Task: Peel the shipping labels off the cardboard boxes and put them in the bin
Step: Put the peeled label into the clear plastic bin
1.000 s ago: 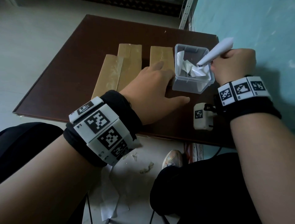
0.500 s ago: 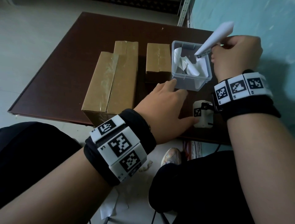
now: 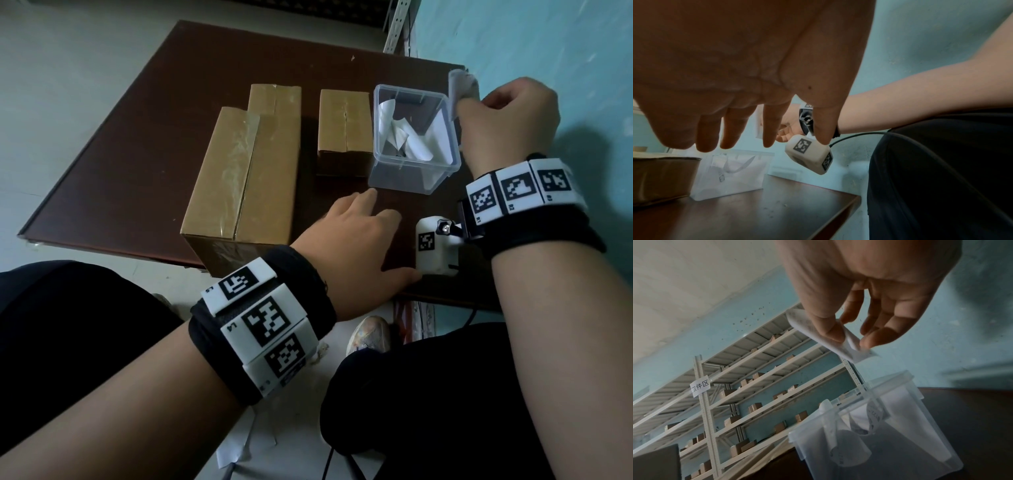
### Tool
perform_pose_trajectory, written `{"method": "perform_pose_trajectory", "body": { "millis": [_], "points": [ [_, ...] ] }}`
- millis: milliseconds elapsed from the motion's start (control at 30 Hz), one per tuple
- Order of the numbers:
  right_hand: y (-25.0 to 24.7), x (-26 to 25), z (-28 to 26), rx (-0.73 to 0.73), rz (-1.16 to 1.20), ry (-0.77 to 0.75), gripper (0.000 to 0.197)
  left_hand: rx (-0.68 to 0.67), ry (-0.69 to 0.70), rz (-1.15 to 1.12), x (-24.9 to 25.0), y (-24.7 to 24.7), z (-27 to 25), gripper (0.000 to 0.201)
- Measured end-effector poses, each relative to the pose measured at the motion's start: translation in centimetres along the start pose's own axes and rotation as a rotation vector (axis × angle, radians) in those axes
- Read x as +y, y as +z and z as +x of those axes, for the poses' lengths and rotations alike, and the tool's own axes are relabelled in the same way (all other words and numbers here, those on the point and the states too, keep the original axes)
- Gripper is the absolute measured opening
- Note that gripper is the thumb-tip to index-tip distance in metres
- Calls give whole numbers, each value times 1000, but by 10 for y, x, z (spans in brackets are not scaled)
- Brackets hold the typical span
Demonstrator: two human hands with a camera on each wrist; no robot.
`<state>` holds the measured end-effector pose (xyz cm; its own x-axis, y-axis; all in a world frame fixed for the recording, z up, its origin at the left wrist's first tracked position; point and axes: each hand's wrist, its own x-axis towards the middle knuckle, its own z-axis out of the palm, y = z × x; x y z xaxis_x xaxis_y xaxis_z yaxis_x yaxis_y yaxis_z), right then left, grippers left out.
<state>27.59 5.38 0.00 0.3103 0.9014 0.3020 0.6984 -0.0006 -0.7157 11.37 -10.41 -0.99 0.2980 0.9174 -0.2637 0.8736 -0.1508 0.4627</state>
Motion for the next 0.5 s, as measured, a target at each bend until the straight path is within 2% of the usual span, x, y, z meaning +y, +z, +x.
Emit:
{"method": "perform_pose_trajectory", "body": {
  "millis": [200, 333, 400, 500],
  "points": [
    [4, -1, -1, -70, 57, -10, 44, -39, -10, -2, -2, 5, -1, 76],
    [11, 0, -6, -83, 122, 40, 25, -59, -11, -1, -5, 9, 0, 75],
    [13, 0, -8, -122, 118, 33, 24, -63, -11, 0, -6, 10, 1, 76],
    [13, -1, -7, -153, 117, 21, 12, -72, -12, 1, -6, 11, 1, 75]
  ]
}}
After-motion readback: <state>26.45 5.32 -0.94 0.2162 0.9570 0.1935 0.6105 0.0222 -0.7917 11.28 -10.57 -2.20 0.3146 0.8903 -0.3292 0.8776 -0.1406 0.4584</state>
